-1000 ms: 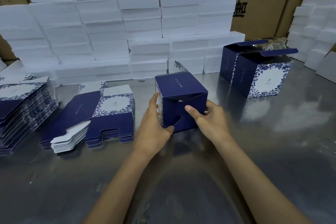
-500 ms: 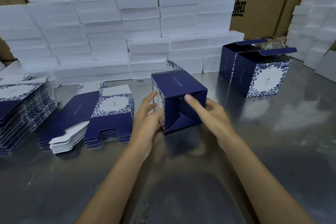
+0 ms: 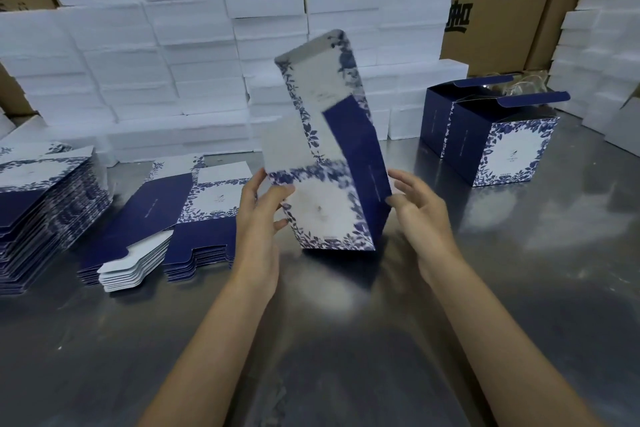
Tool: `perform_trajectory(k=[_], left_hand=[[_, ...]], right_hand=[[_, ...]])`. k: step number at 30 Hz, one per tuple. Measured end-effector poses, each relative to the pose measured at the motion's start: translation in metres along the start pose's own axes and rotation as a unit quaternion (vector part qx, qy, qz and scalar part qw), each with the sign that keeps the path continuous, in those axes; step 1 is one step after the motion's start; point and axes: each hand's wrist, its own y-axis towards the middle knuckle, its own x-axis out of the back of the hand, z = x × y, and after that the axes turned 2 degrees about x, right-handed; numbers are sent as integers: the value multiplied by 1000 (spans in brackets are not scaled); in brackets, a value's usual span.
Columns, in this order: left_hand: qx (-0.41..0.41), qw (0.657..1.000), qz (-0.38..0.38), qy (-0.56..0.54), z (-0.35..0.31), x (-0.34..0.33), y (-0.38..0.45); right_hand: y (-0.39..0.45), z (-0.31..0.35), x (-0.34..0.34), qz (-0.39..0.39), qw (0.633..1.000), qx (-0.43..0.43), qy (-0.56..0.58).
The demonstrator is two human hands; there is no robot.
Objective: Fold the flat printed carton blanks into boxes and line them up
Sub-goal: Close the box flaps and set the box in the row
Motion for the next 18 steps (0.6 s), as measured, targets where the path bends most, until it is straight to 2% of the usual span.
perform_trajectory(k=[3, 6, 10, 14, 18], left_hand=[[-20, 999, 18, 38, -2, -4, -3], [-25, 997, 36, 57, -1, -9, -7], [-13, 999, 20, 48, -4, -11, -7], [3, 996, 19, 91, -6, -11, -9], [20, 989, 39, 139, -14, -9, -10]], right_hand=[[1, 3, 0, -15, 999, -31, 28], [-1, 7, 1, 53, 992, -86, 69], [-8, 7, -3, 149, 987, -55, 33], [-9, 3, -10, 135, 990, -22, 16], [-9, 0, -13, 139, 989, -23, 35]])
